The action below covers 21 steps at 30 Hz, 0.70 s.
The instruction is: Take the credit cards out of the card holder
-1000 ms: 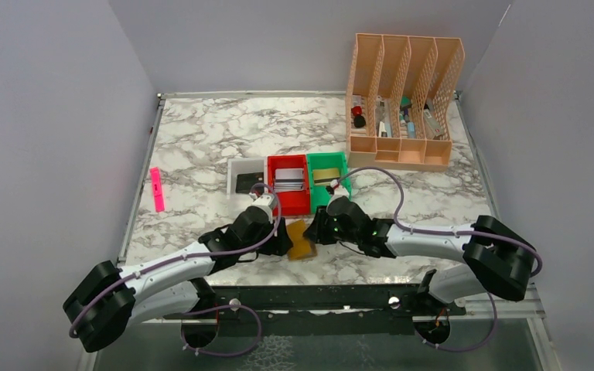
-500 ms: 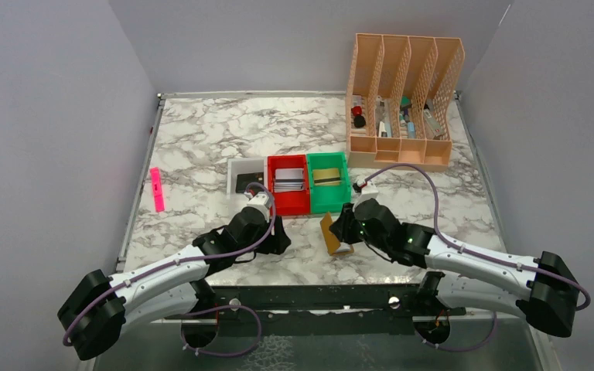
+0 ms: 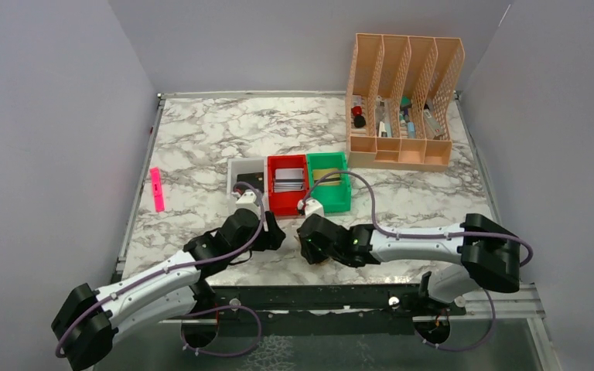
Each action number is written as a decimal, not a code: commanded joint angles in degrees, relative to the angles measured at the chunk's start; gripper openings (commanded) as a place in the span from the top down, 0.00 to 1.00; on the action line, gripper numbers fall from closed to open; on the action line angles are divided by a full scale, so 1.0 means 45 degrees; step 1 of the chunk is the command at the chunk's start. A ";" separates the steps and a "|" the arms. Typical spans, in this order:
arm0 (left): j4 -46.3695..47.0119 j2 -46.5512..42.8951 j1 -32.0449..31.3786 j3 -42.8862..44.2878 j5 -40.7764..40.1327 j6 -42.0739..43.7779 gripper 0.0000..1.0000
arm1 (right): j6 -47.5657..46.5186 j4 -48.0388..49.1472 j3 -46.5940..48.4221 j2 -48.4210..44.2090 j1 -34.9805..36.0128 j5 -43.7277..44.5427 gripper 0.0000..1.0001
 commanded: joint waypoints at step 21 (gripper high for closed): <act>0.3203 0.1493 -0.0056 -0.1100 0.1303 -0.0702 0.32 | -0.1195 0.4227 -0.1171 -0.0371 0.0415 -0.5298 0.37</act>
